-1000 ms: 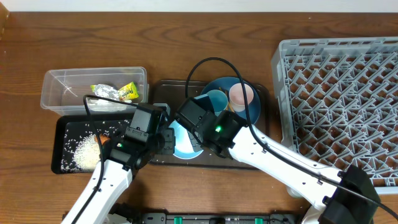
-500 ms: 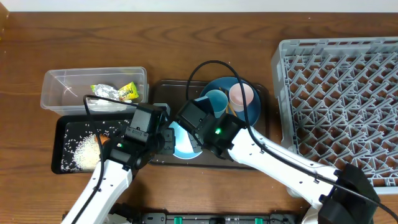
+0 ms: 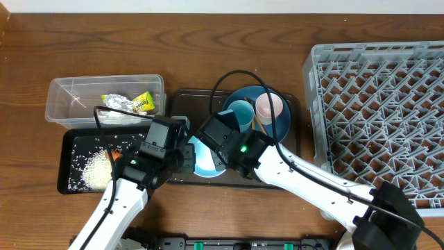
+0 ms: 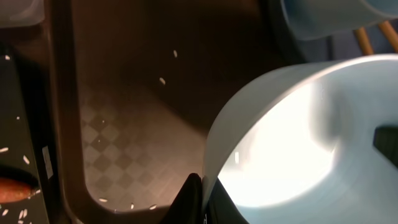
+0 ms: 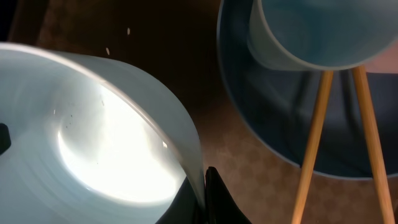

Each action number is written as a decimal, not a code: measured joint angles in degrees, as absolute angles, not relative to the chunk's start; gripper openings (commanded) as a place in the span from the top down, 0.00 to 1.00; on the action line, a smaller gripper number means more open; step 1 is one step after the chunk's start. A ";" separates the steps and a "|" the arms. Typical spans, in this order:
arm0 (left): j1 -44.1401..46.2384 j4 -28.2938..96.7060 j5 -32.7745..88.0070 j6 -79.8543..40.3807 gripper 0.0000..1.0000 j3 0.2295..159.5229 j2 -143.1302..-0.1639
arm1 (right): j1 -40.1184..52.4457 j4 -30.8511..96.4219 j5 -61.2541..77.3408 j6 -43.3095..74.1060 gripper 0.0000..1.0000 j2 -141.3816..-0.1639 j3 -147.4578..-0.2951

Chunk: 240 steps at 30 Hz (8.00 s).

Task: Sort waste into correct bins and load items into the dishwasher rack
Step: 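Grasp the opposite rim of the bowl with the right gripper, then lift the bowl with the right gripper as the left gripper releases, then carry the bowl right with the right gripper into the dish rack, then lower the bowl upside down into the rack's far corner and release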

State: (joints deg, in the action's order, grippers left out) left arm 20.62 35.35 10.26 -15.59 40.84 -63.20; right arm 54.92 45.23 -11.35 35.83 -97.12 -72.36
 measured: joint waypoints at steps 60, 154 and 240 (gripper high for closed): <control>20.40 35.51 11.25 -15.00 0.36 40.84 -58.61 | 39.46 51.44 -37.87 19.68 0.99 -84.20 -75.55; 20.40 35.55 11.25 -14.98 0.02 40.84 -58.61 | 17.82 9.23 -68.64 -44.86 0.24 -113.97 -76.86; 20.40 35.55 11.25 -14.98 0.02 40.84 -58.61 | -18.02 12.53 18.24 -3.29 0.99 -109.56 -77.01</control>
